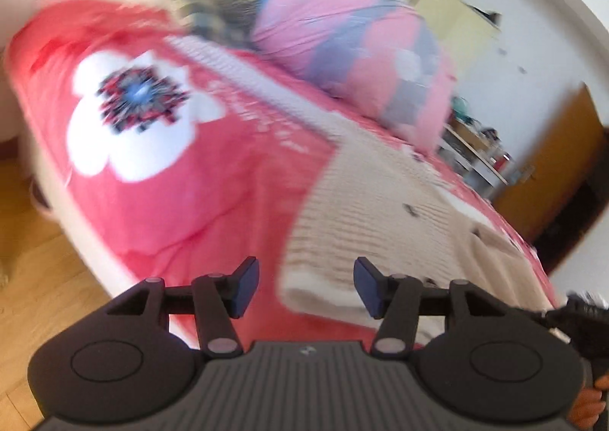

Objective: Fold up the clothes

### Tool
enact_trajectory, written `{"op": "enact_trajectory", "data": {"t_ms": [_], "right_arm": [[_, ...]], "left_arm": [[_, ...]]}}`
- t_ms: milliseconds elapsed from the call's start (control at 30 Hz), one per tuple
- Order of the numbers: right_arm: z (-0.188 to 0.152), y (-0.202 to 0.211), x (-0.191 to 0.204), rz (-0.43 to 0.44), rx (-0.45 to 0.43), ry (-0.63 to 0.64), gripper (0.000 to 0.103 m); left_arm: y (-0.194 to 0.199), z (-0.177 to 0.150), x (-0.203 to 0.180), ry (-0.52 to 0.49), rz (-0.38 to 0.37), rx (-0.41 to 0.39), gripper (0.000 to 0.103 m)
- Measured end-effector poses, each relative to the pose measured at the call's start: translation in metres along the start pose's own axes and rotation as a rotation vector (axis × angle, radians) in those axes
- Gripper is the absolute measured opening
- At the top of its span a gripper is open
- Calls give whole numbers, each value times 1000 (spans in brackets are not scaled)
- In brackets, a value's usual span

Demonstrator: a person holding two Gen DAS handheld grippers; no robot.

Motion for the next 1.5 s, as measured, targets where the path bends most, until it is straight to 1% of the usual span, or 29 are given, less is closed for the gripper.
{"op": "enact_trajectory", "data": {"t_ms": [67,100,133,167,200,233,267,367,433,467,500,533,600,633,700,767,800,967,1033,1067,1100,1133,1167,1267,1333,1367,1467,1500], "right_arm": [[-8,-12,-6,0,44,-41,46],[-12,-17,-8,-1,59,-60,42],[-14,-22,-7,4,73,-68,37],[-19,-22,-5,10,83,-61,14],[-22,-23,-1,2,86,-41,5],[-23,-23,2,-17,78,-14,5],[-25,-19,8,-26,66,17,4],[-21,-4,21,-55,17,108,3],[-19,-1,17,-89,8,123,3],[-19,-3,11,-106,14,106,3],[-18,-5,4,-122,22,89,3],[-19,-5,2,-119,21,82,3],[-20,-4,5,-114,11,88,3],[-19,-3,8,-112,3,101,3],[-20,-4,6,-152,3,142,3],[-26,-8,-7,-177,17,126,3],[-29,-10,-14,-188,24,118,2],[-34,-9,-8,-211,10,185,3],[-34,-7,-7,-221,13,210,3],[-34,-7,-6,-232,16,222,4],[-33,-5,-3,-240,15,233,8],[-31,-1,0,-253,9,244,9],[-29,6,4,-259,-11,270,12],[-23,29,18,-276,-74,353,17],[-16,42,27,-270,-134,410,18],[-12,41,30,-267,-151,429,18],[2,39,36,-257,-197,484,19],[7,37,35,-271,-206,501,19]], "left_arm": [[-11,-3,7,47,-22,16,55],[-18,-5,8,61,-36,27,55],[-24,-7,8,75,-49,39,55],[-30,-9,8,89,-63,51,53],[-34,-11,7,92,-79,63,48],[-37,-12,6,95,-95,74,45],[-40,-14,4,97,-110,86,41],[-49,-14,1,94,-126,105,40],[-54,-15,3,118,-144,119,40],[-57,-16,4,132,-154,124,39],[-58,-16,6,138,-157,126,35],[-60,-16,8,140,-154,130,31],[-60,-15,10,150,-152,130,17],[-60,-15,11,155,-148,127,13],[-61,-16,11,152,-144,132,12],[-61,-17,12,149,-140,137,12],[-60,-18,11,134,-133,134,12],[-59,-19,6,47,-87,119,10],[-58,-18,2,6,-75,128,10],[-57,-17,0,-18,-75,135,12],[-52,-12,1,-40,-51,132,21],[-47,-8,2,-62,-25,126,26],[-43,-3,3,-84,2,121,33],[-20,20,3,-176,66,28,33],[-18,35,-11,-227,62,1,33],[-17,42,-18,-252,59,-12,33],[-37,53,-58,-317,3,-4,33],[-46,53,-74,-338,-20,5,34]]}}
Point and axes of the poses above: each gripper's, at about its wrist camera, not at the fingertips, and y roughly against the way its jaws point, x to its left, z to its top, the point moved 8 cm from there along -y, roughly the way its jaws point, and after that the axes turned 4 degrees about -y, right-handed, at the moved point
